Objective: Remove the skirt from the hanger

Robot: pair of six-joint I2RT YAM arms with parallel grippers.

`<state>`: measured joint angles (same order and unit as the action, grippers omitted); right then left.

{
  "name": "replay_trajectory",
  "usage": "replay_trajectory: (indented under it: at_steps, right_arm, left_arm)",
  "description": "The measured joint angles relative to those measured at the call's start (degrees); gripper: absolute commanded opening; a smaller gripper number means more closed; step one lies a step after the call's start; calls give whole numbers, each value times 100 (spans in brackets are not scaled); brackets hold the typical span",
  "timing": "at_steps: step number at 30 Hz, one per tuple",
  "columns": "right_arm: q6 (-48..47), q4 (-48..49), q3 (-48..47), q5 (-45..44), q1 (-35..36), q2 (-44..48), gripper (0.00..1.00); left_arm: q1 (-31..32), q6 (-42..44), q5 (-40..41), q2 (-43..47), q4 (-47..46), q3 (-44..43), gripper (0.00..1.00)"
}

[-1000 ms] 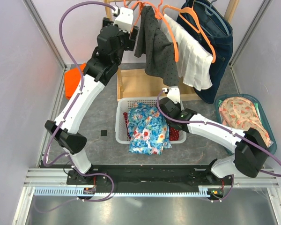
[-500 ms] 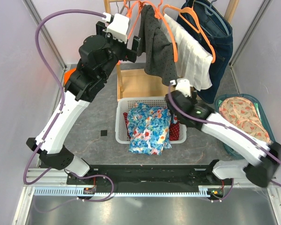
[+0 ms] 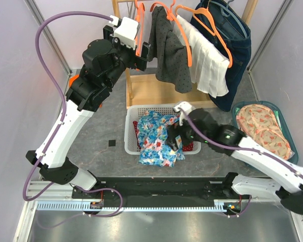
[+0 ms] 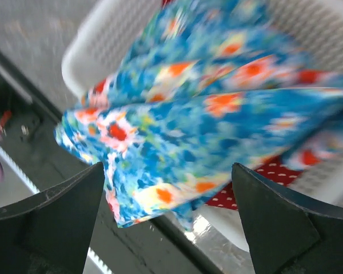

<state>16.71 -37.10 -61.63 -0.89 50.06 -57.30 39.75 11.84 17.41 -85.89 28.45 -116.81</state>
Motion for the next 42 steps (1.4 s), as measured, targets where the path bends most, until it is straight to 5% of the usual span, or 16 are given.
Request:
replay_trajectory:
  at_steps: [10, 11, 12, 14, 15, 17, 28, 42]
  right_arm:
    - [13, 778, 345, 304, 448, -1436, 93]
    - [13, 863, 365, 332, 448, -1580, 87]
    - [15, 938, 374, 365, 446, -1733, 64]
    - [-28, 1073, 372, 382, 446, -2063, 40]
    - [-9, 1108, 358, 387, 446, -2234, 14]
    - [28, 1117, 243, 308, 446, -2575, 0]
    - [-173, 1945, -876, -1379, 330, -2889, 0]
    - [868, 3646, 1239, -1086, 26, -3807, 0]
  left_arm:
    - [4, -2, -66, 0, 26, 0, 100]
    - [4, -2, -92, 2, 26, 0, 100]
    - [4, -2, -103, 2, 26, 0, 100]
    - [4, -2, -105, 4, 26, 0, 100]
    - [4, -2, -105, 7, 26, 0, 100]
    - [4, -2, -107, 15, 28, 0, 98]
    - [4, -4, -125, 133, 72, 0, 98]
    - [66, -107, -256, 105, 256, -188, 99]
